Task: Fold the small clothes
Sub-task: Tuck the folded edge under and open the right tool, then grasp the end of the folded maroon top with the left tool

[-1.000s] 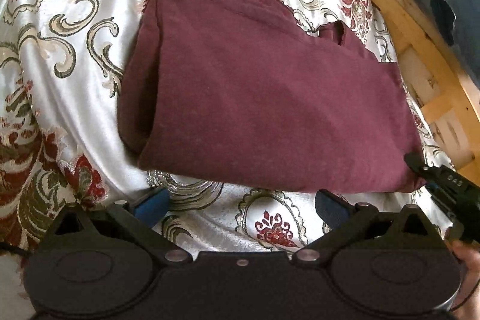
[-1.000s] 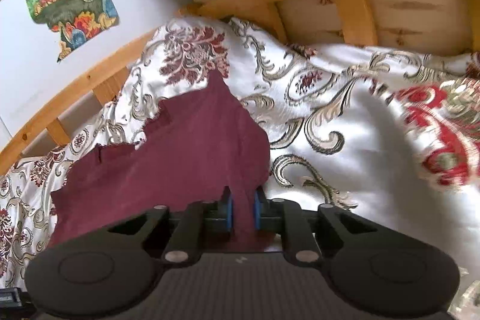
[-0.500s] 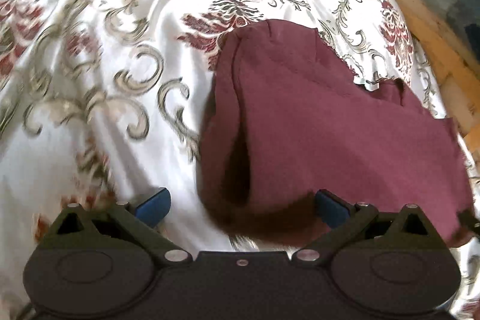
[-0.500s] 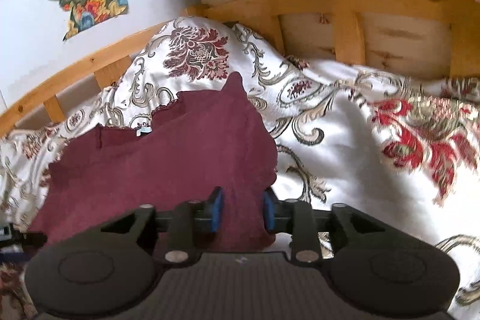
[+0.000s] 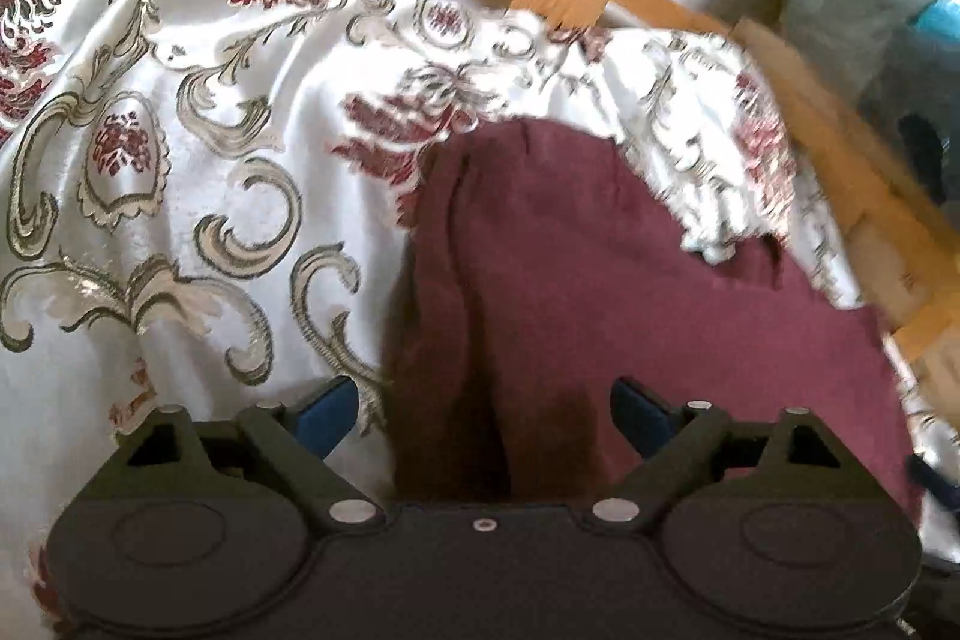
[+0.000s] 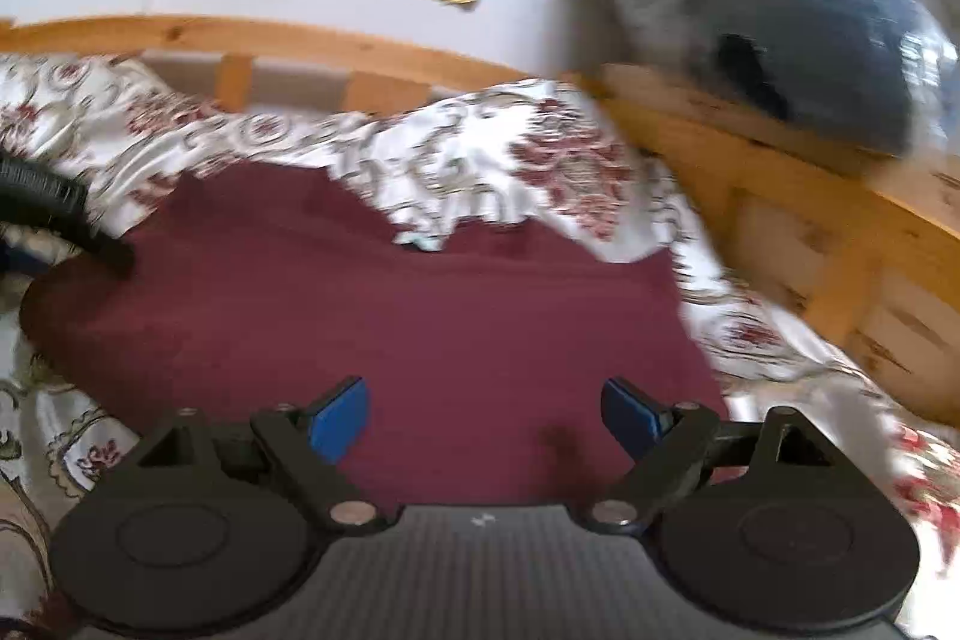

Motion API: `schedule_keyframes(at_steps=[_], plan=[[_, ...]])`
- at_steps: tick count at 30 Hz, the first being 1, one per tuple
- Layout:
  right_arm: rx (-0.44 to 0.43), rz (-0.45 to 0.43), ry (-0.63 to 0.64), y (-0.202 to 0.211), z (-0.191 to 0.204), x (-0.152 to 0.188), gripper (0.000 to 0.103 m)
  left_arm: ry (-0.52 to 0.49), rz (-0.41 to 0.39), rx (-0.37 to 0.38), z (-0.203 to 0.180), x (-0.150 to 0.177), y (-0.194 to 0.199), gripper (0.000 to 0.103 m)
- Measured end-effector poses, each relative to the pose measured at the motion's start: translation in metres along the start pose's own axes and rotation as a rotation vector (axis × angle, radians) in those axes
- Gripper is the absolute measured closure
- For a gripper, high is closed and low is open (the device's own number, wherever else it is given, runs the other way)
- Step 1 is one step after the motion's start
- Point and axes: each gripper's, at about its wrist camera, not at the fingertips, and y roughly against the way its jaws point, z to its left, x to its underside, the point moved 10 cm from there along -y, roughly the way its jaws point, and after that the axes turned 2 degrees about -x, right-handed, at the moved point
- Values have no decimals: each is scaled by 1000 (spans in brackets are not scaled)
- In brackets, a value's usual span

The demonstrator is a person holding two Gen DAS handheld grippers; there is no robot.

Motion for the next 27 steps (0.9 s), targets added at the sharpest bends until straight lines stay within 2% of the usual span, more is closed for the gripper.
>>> schedule_keyframes(at_steps=[3,5,9,11,14,21,27], plan=[[-4,30,21,-17,10,8,13,-35,17,21,-4,2,-6,11],[11,57,33,-24,12,17,6,-83,30,26,-6,2,-11,7],[15,56,5,-23,6,24,1,-131,57,65,-7,2,-19,5],[14,59,-1,-25,4,25,0,-120,54,86,-7,0,-18,8],[12,60,-3,-26,5,29,0,-52,68,149,-8,-1,-16,9],[20,51,9,-25,6,29,0,-112,104,96,-8,7,-23,12],[23,48,14,-25,7,29,0,-118,105,93,-9,8,-23,11]])
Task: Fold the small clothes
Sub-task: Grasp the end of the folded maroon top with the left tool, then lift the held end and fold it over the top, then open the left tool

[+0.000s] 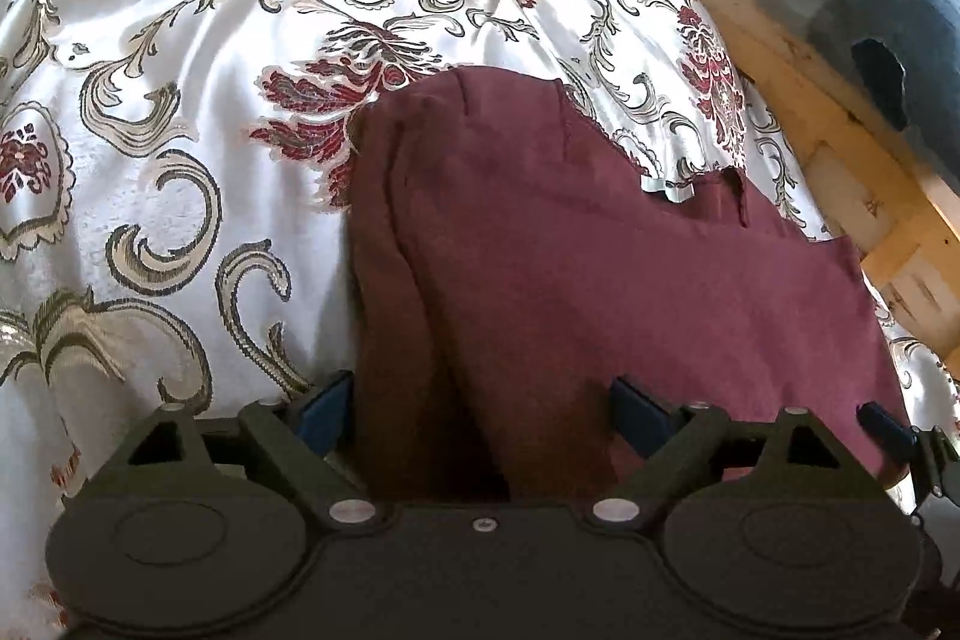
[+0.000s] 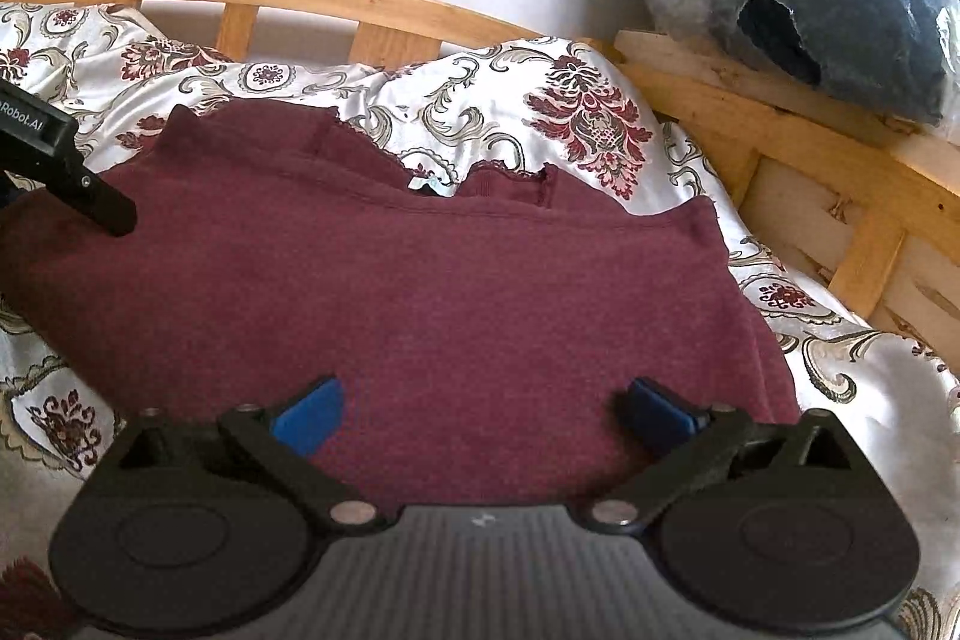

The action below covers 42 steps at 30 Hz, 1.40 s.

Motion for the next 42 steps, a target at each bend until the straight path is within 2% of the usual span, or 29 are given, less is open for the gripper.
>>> schedule_keyframes(at_steps=[11,16,18,20,24,27,31,33,35,39,42], plan=[[8,-3,15,1,1,-2,0,-57,10,-34,-6,4,-2,10],[1,-98,15,13,5,-30,0,-43,19,-17,-4,0,-10,4],[-20,-66,40,8,14,-30,0,-42,18,-19,-5,-2,-14,4],[-34,5,71,-4,22,-16,0,-37,20,-25,-5,-3,-15,5],[-63,13,32,-11,19,-11,0,-25,17,-39,-1,-6,-13,19],[-94,20,-8,-10,16,-7,0,54,21,-25,8,-10,-11,35],[-98,18,-15,-9,15,-7,0,143,40,-18,13,-12,-8,61],[-95,18,-11,-9,16,-6,0,170,50,-38,12,-13,-6,67],[-100,23,-17,-9,16,-6,0,139,41,-64,4,-17,-4,78],[-127,43,-50,-11,13,-8,0,-3,9,-140,-24,-28,1,83],[-108,20,-66,-3,6,-13,0,-77,-26,-111,-54,-42,13,84]])
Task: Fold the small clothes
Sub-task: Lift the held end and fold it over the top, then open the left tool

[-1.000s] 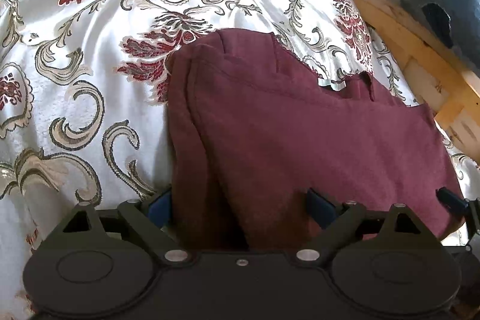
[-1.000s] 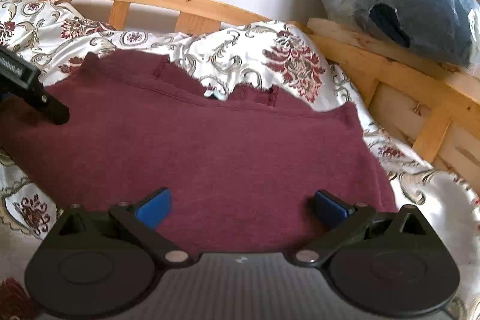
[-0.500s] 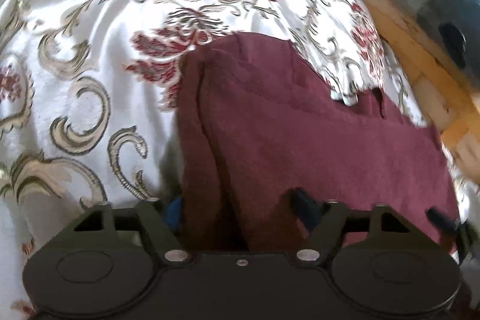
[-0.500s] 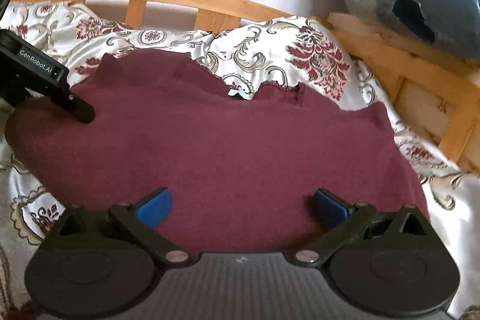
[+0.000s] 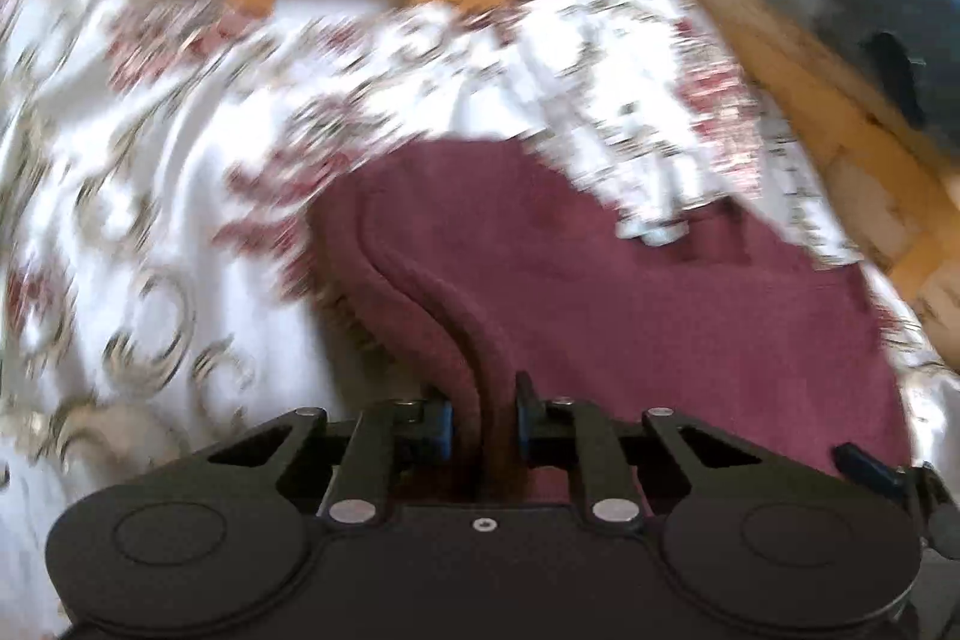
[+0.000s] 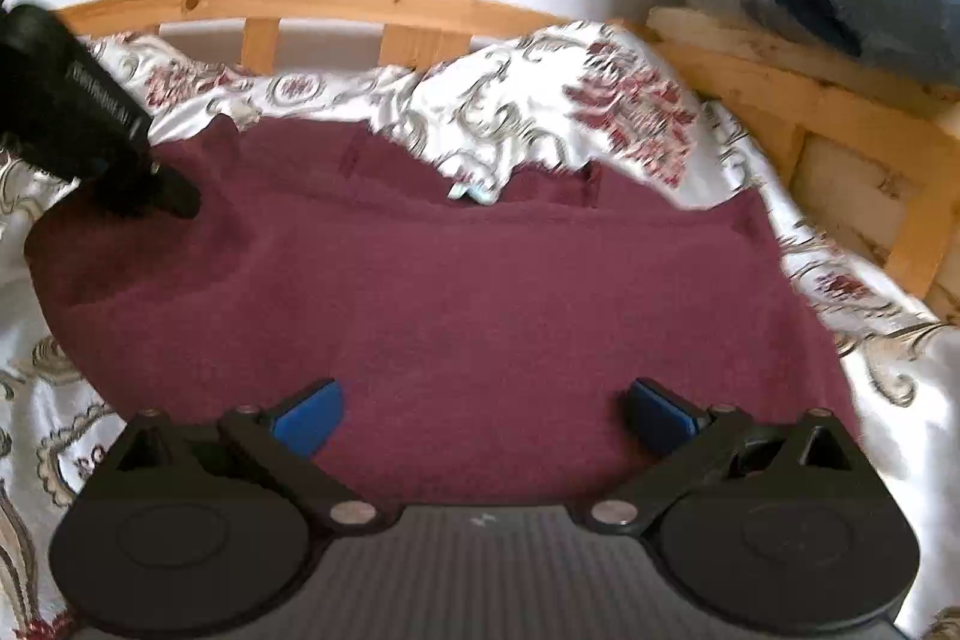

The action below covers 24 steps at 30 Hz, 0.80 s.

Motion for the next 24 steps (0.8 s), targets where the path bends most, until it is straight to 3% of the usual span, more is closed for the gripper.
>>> schedule_keyframes(at_steps=[6,11,14,18,24], plan=[[72,-57,7,27,-19,-4,0,-107,-68,130,-67,-36,25,85],[92,-56,22,43,-29,5,0,-269,-75,140,-139,-43,26,86],[101,-49,30,50,-36,9,0,-396,-72,140,-187,-32,15,86],[110,-25,28,54,-45,17,0,-481,-9,185,-232,-7,-4,87],[43,28,-49,52,-54,39,0,-555,57,210,-251,30,-22,86]])
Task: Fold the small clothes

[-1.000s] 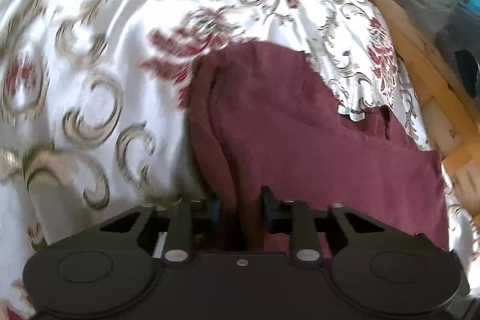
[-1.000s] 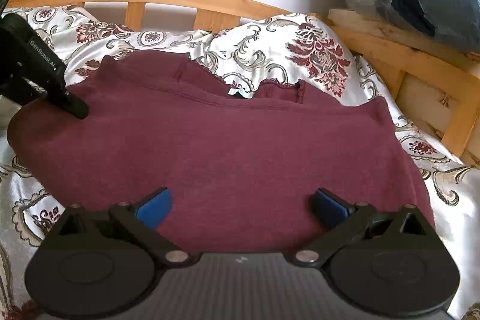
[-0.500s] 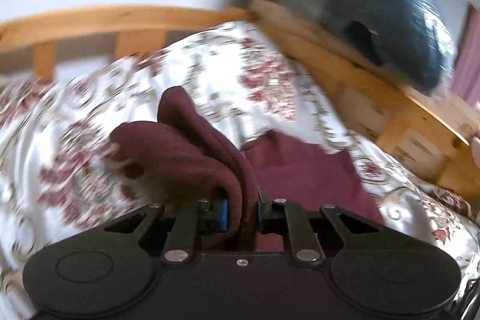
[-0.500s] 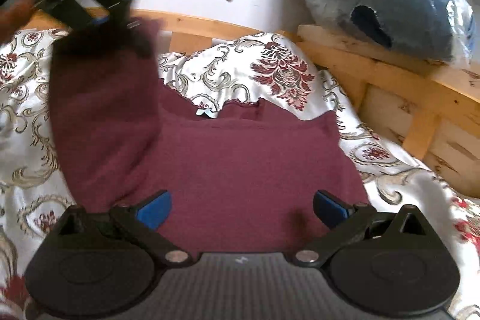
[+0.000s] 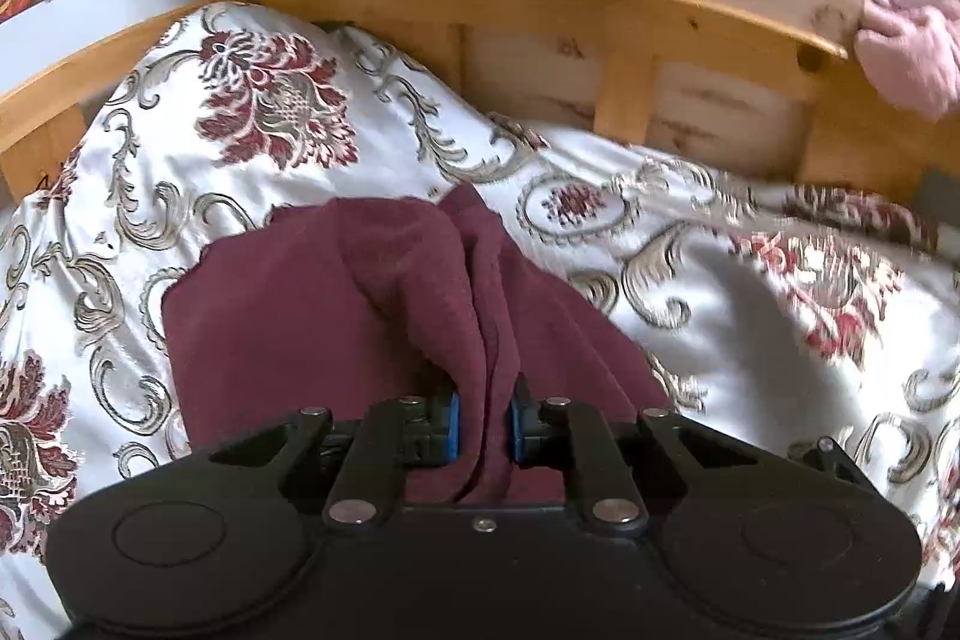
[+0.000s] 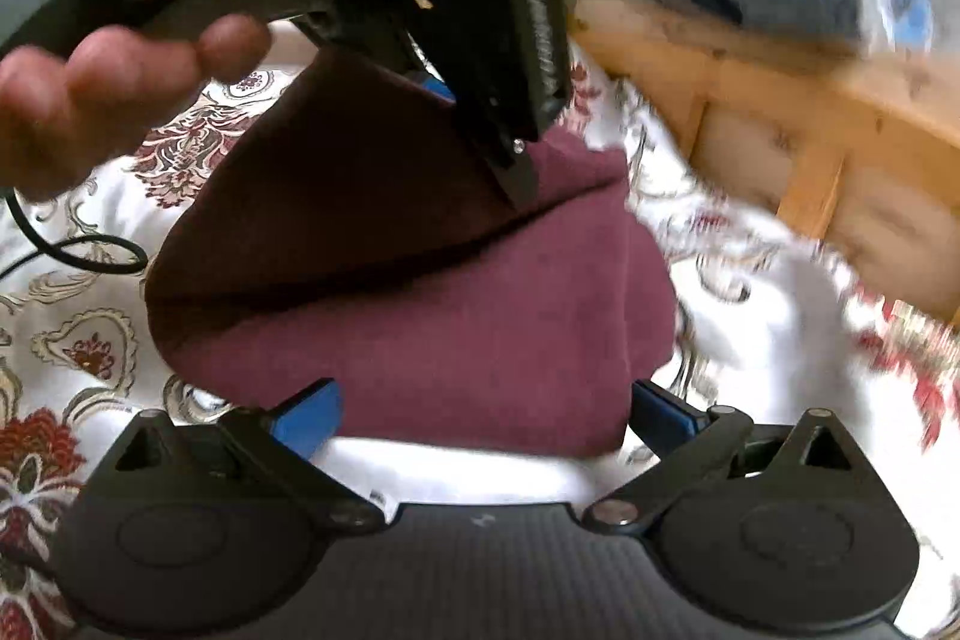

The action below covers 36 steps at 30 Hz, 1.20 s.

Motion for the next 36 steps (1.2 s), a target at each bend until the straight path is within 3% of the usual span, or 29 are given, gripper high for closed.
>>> schedule_keyframes(at_steps=[4,6,8,13,17,27,31,36], plan=[[-23,22,-40,-3,-5,7,0,54,-31,53,1,-3,8,73],[-20,27,-36,-5,-4,7,0,77,-52,105,1,-6,18,58],[-14,31,-23,-6,-2,7,0,67,-83,148,-4,-12,28,36],[13,55,17,-10,4,11,0,17,-180,200,-10,-17,64,17],[14,58,19,-6,9,14,0,-8,-208,174,4,-13,86,6],[-4,75,6,-8,4,12,0,6,-52,52,57,42,91,4],[-53,-27,-16,19,-1,4,0,62,-54,37,68,62,88,4],[44,-136,33,51,-23,-20,0,150,-98,26,81,74,91,1]])
